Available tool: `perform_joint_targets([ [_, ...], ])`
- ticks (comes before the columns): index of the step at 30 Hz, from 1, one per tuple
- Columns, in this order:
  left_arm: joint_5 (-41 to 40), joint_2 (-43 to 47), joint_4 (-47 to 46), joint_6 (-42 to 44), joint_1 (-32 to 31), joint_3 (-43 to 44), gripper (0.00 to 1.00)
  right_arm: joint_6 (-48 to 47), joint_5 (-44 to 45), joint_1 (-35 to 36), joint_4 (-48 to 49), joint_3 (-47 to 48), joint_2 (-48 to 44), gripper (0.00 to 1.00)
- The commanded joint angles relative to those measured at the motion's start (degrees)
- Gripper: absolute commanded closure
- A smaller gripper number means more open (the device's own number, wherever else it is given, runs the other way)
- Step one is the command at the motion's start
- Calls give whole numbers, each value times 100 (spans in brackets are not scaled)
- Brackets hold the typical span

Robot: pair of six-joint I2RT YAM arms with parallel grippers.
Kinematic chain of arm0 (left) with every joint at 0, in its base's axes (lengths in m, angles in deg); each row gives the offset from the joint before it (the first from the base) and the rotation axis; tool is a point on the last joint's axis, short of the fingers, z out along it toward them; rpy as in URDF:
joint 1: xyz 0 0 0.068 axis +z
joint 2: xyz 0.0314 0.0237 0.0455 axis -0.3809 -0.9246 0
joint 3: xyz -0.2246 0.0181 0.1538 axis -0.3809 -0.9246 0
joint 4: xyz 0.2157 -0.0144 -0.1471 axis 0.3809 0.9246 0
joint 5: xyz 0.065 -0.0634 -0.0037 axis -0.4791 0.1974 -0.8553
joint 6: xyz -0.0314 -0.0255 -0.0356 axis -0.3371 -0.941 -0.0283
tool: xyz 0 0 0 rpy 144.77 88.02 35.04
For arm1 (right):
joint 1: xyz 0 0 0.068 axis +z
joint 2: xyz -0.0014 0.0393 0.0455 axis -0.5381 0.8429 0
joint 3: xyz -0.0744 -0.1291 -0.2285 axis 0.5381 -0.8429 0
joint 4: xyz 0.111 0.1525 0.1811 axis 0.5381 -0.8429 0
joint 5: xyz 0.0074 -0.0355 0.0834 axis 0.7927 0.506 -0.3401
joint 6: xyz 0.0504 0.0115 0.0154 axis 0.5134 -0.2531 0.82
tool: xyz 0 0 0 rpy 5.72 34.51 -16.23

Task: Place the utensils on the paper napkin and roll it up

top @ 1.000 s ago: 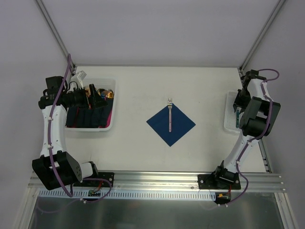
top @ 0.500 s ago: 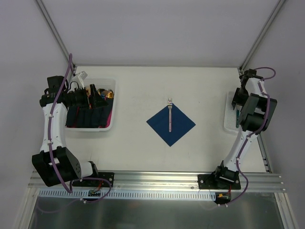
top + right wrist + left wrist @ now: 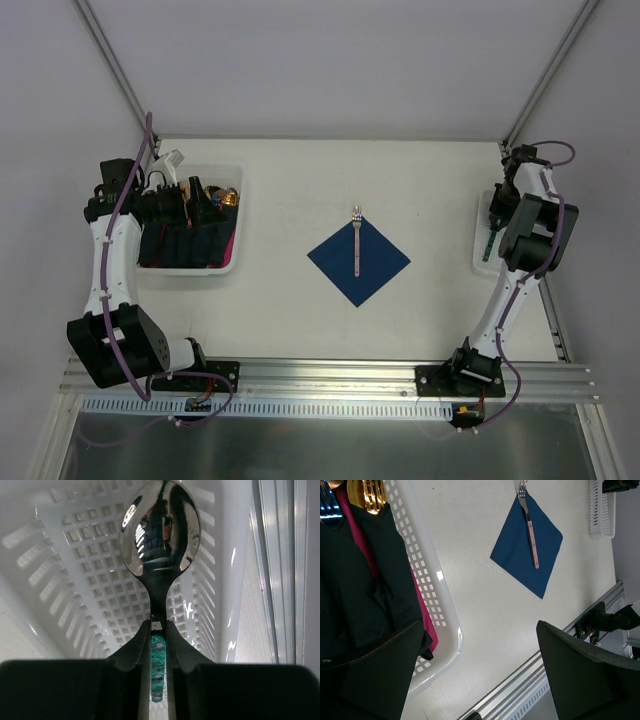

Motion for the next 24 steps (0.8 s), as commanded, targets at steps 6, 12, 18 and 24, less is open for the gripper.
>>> perform_joint_targets([
  [6,70,32,-33,-74,41,192,1,39,-346,-184,-153,160,-538,100],
  [12,-245,251,-41,-92,41,218,1,82,-346,-88,-521,326,-1416,100],
  [18,-695,523,-24,-127,41,192,1,625,-1337,605,-804,223,-2216,100],
  [24,-791,577,-33,-399,41,244,1,1276,-1630,2142,-340,-770,-2806,100],
])
